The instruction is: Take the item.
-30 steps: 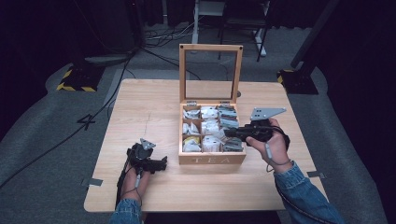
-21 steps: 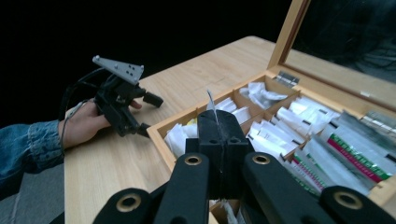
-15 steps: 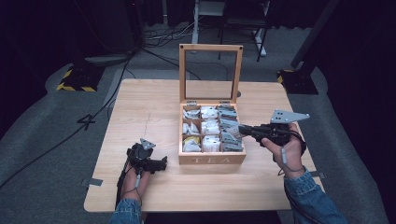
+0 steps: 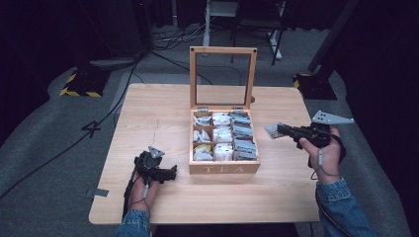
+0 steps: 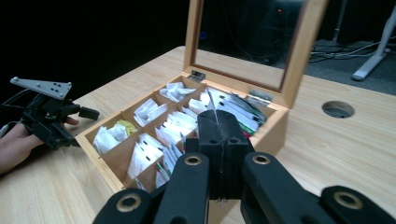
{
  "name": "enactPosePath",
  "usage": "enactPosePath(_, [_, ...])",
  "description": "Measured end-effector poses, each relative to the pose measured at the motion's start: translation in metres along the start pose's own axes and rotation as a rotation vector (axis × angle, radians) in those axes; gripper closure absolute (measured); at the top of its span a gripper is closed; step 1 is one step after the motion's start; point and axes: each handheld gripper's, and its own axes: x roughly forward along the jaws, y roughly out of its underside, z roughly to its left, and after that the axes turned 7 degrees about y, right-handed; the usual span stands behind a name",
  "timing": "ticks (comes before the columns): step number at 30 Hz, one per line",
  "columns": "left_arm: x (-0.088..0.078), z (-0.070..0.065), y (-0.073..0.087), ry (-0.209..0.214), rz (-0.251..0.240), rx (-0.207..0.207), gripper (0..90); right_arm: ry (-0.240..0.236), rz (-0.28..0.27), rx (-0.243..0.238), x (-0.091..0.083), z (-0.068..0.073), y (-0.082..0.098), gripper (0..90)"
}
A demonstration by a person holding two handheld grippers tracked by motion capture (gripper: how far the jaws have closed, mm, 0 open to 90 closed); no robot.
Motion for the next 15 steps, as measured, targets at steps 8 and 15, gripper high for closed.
enactPosePath(8, [0.0,0.0,0.0,0.001,0.001,-0.002,0.0,0.07,0.024,0.025,-0.008,-0.022,0.006,90.0])
enactPosePath(15, [0.0,0.0,0.0,0.0,0.0,-0.001,0.0,0.119,0.074,0.043,-0.002,-0.038,0.016,90.0])
